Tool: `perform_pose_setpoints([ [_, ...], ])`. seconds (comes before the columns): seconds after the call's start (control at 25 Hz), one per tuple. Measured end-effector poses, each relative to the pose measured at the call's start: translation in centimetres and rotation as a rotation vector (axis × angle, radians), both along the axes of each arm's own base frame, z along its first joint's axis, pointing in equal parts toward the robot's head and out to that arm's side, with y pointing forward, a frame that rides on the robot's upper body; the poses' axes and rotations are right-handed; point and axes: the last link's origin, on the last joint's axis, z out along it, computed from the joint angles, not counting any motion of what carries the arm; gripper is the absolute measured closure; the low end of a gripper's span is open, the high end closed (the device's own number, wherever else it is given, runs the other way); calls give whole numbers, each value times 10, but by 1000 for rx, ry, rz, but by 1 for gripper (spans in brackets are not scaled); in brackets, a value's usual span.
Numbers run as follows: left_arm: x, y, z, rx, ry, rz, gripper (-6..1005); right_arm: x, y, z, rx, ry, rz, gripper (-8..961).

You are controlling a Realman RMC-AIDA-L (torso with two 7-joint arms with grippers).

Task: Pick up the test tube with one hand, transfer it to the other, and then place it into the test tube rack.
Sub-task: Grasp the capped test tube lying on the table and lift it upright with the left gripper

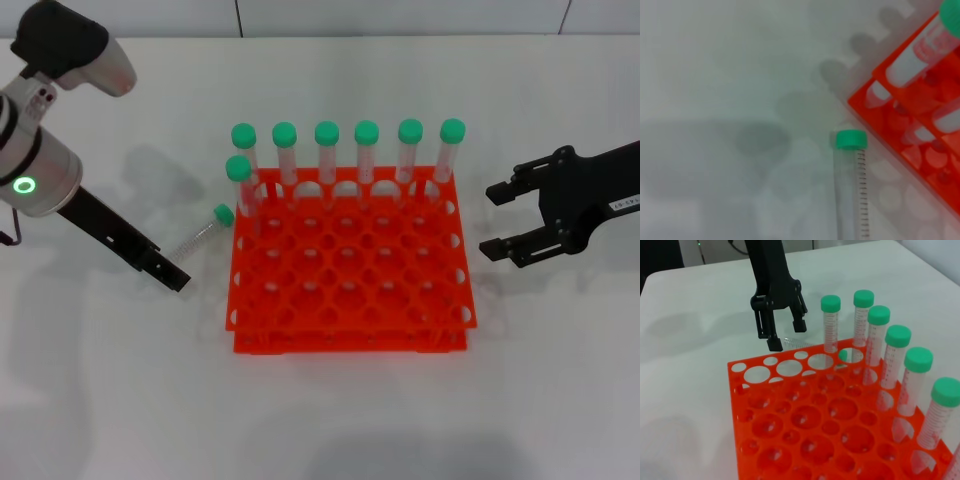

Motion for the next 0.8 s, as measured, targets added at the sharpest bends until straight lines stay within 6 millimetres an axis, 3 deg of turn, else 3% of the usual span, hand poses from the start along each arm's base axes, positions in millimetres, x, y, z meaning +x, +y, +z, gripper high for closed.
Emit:
perform_pose_setpoints([
  [0.52, -2, 2, -5, 14, 27, -2, 295, 0, 0, -1, 3, -2, 0, 241],
  [0.8, -2, 1, -8, 9, 34, -2, 536, 0, 2, -1, 11, -4, 1, 241],
])
